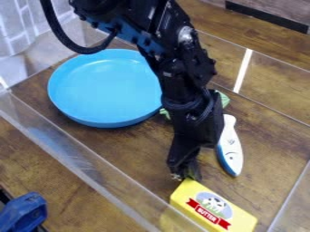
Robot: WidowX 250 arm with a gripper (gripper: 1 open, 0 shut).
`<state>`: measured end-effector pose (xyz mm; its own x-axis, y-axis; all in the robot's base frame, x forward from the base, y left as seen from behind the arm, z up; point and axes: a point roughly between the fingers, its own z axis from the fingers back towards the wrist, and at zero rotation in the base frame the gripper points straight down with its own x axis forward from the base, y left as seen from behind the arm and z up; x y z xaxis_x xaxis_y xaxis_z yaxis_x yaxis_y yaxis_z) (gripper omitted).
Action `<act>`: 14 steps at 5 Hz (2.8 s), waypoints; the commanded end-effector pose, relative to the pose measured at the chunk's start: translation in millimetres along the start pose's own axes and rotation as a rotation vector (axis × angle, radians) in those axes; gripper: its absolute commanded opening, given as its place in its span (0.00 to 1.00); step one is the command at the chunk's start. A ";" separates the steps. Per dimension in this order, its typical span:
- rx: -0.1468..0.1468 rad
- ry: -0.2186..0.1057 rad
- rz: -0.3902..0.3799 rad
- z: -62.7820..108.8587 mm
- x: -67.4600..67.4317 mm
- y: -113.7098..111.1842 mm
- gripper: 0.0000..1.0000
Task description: Put the yellow brick in the blue tray
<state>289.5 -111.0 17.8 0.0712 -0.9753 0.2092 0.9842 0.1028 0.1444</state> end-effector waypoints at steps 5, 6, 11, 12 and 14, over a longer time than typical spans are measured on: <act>-0.196 0.005 -0.150 -2.5 8.9 -51.1 0.00; -0.205 0.001 -0.126 -1.0 13.2 -51.2 0.00; -0.299 -0.006 -0.151 22.7 -1.0 -26.4 0.00; -0.317 0.003 -0.188 24.9 1.9 -20.4 0.00; -0.322 0.025 -0.112 52.1 27.6 -9.6 0.00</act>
<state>266.9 -126.5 56.9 -0.0268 -0.9847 0.1721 0.9773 -0.0620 -0.2027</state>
